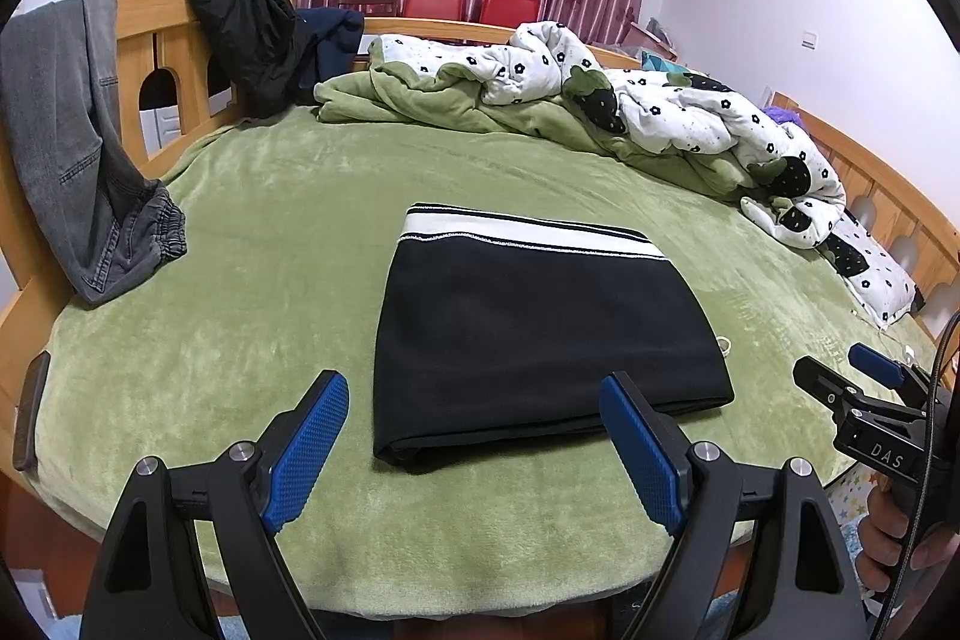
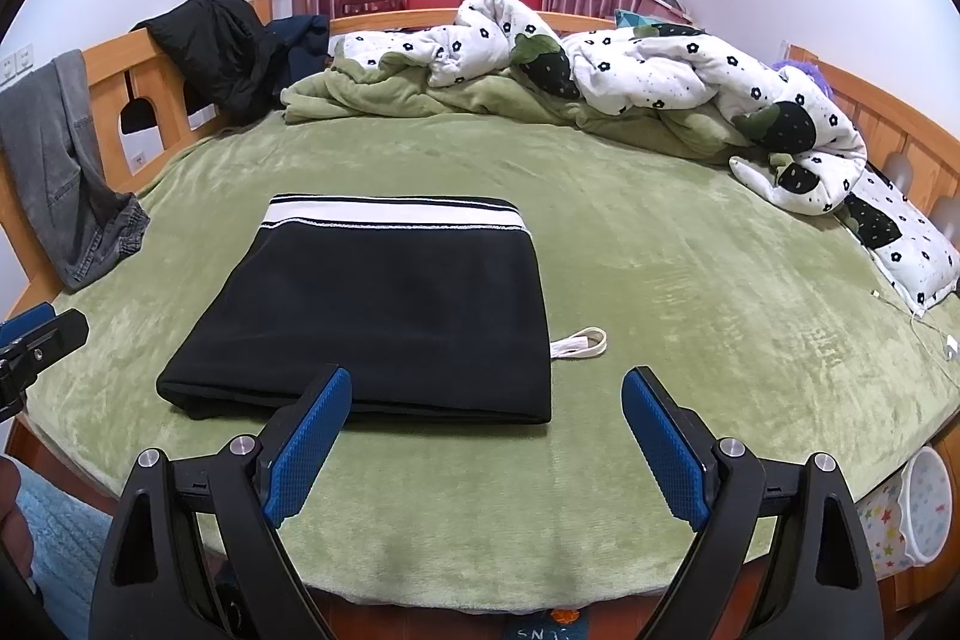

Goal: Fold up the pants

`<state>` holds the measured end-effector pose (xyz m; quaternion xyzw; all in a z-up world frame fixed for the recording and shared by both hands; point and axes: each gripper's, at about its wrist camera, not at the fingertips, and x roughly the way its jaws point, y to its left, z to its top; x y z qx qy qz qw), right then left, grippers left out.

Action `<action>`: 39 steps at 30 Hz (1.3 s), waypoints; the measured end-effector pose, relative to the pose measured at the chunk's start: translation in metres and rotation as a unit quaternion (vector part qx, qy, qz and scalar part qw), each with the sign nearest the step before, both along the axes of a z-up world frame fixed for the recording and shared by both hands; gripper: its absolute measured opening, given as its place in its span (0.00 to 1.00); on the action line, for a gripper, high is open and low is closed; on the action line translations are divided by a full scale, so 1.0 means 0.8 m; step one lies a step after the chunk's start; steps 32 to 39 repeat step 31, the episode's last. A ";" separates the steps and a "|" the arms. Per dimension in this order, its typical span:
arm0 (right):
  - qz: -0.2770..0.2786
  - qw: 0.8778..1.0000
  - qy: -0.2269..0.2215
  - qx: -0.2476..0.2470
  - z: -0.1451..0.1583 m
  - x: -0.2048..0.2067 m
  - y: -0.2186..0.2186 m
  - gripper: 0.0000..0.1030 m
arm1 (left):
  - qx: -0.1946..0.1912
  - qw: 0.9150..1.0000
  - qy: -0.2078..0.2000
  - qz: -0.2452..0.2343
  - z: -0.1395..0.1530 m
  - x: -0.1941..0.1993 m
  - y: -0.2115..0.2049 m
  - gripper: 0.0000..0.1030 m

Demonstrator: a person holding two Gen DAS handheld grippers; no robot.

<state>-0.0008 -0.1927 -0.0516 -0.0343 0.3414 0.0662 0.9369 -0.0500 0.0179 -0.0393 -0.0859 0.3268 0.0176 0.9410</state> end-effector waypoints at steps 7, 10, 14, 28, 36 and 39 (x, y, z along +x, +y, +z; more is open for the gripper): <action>0.000 1.000 0.000 0.001 0.000 0.000 0.001 0.88 | 0.000 1.000 -0.002 0.001 -0.001 0.000 0.000 0.82; -0.001 1.000 0.000 0.001 0.000 0.000 0.001 0.88 | 0.000 1.000 -0.001 0.001 0.000 -0.001 -0.001 0.82; 0.000 1.000 0.000 0.000 0.000 0.000 0.000 0.88 | 0.000 1.000 -0.002 0.001 0.000 -0.001 -0.001 0.82; 0.000 1.000 -0.001 0.000 -0.001 0.000 -0.001 0.88 | 0.000 1.000 -0.004 0.004 0.001 -0.003 -0.004 0.82; 0.000 1.000 -0.001 0.000 -0.001 0.000 0.000 0.88 | -0.008 1.000 -0.007 -0.004 0.004 -0.002 -0.004 0.82; 0.000 1.000 -0.001 0.000 -0.001 0.000 0.000 0.88 | -0.008 1.000 -0.007 -0.004 0.004 -0.002 -0.004 0.82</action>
